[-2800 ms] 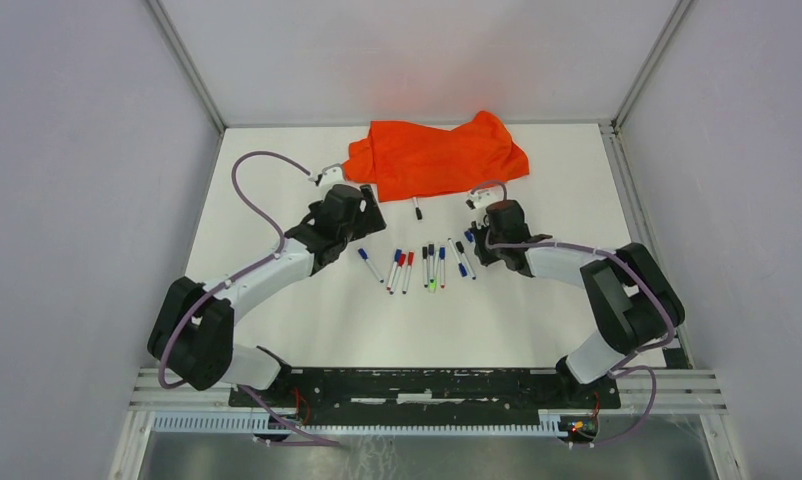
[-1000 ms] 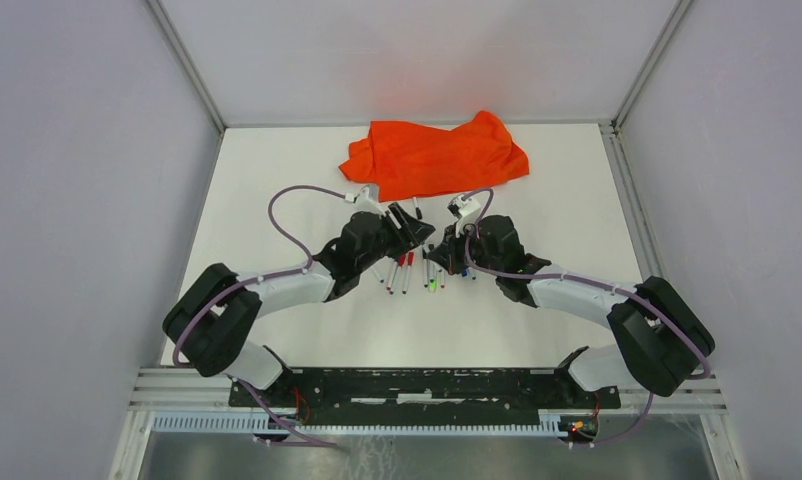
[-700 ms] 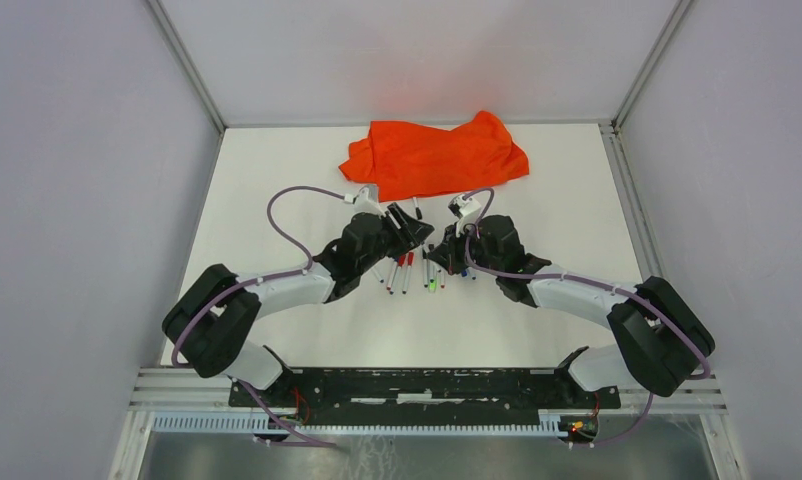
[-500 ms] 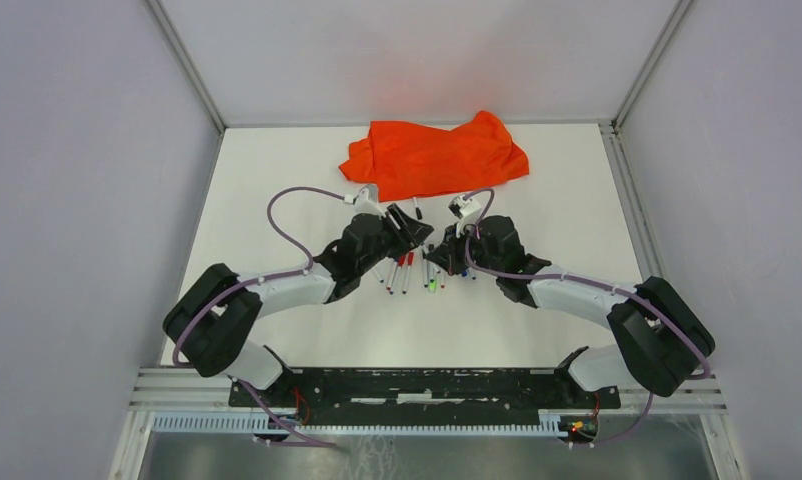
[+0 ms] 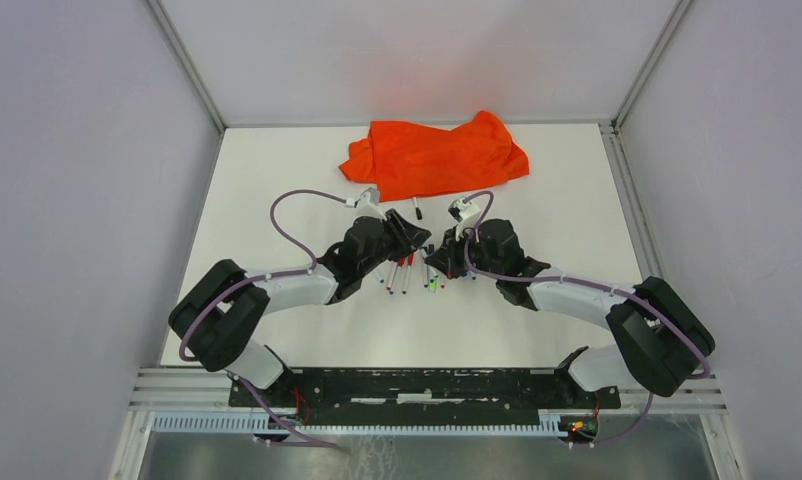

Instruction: Open the pen caps

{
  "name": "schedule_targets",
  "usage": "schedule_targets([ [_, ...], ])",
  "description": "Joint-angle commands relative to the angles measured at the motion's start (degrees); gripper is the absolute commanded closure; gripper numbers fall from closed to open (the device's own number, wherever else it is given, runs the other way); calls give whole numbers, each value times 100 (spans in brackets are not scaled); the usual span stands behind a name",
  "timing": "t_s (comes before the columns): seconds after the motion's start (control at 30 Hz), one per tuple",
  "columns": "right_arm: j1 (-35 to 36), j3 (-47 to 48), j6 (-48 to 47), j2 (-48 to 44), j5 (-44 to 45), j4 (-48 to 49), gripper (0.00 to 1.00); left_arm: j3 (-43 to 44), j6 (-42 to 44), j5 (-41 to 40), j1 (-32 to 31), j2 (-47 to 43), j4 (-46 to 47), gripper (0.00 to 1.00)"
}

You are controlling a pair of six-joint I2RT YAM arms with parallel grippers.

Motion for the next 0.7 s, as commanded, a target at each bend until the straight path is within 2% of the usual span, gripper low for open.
schedule_targets([
  [0.0, 46, -47, 70, -167, -93, 289, 100, -63, 142, 58, -30, -6, 395, 58],
  [0.1, 46, -67, 78, -194, -84, 288, 100, -69, 195, 106, -34, -16, 407, 71],
  [0.2, 58, -76, 39, -238, -87, 286, 100, -109, 222, 203, -32, -7, 523, 96],
  [0.37, 84, -23, -201, -282, -123, 127, 99, -160, 214, 301, -28, -14, 673, 98],
  [0.47, 89, 32, -299, -268, -111, 55, 89, -136, 227, 360, -32, -19, 677, 98],
  [0.67, 109, 117, -375, -135, -152, 31, 83, -42, 140, 502, -30, 18, 655, 98],
])
